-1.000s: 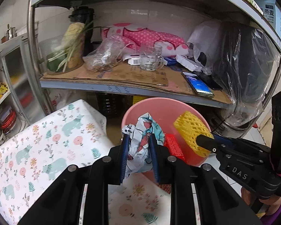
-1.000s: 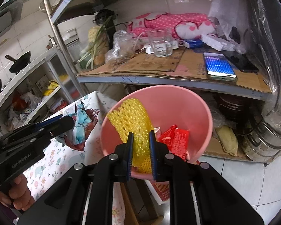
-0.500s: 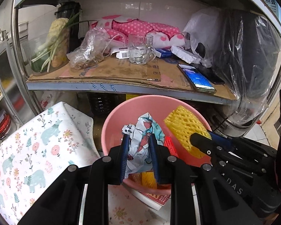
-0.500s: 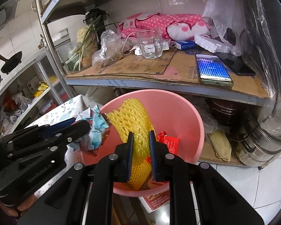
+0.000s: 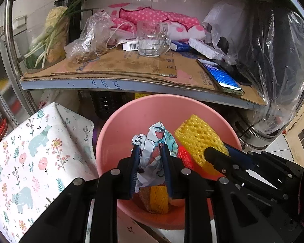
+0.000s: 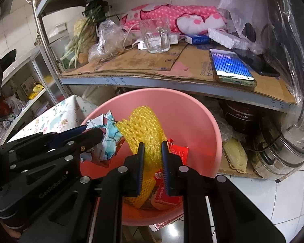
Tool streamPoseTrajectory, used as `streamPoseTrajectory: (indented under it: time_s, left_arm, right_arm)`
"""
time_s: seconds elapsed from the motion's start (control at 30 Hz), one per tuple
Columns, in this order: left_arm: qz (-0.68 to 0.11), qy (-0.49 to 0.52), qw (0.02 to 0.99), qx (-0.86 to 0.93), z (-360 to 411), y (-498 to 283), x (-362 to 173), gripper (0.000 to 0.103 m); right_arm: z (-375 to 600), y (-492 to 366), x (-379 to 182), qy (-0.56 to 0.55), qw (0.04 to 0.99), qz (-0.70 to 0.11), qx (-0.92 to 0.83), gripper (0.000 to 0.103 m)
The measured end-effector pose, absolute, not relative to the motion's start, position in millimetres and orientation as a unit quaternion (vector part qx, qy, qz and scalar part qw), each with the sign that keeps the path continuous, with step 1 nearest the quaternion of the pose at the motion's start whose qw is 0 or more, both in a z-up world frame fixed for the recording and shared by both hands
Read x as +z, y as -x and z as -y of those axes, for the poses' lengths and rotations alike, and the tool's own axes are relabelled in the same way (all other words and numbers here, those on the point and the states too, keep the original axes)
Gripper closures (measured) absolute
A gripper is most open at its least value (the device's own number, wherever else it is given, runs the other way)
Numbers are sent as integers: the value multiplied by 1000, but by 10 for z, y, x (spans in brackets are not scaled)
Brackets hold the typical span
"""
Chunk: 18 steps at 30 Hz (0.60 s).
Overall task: Collect trash
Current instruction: 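Lower both items into the bucket and open both grippers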
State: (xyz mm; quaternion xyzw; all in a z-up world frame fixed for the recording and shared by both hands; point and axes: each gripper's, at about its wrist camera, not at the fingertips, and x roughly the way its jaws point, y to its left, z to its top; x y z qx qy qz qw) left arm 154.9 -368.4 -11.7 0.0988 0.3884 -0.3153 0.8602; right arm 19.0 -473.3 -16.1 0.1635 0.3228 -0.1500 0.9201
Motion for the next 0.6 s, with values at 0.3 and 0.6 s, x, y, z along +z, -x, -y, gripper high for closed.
streamPoseTrajectory:
  time_s: [0.3,0.6]
  left_arm:
    - [-403,-99,853,-317,3786,-1651,-232,81]
    - [-407,-103,852,-313,3831,-1675,-293,75]
  right_arm:
    - [4777,-298,-271,-159,914,-339,-156,87]
    - [4839,-347,-355,-167,907,-354,-156,86]
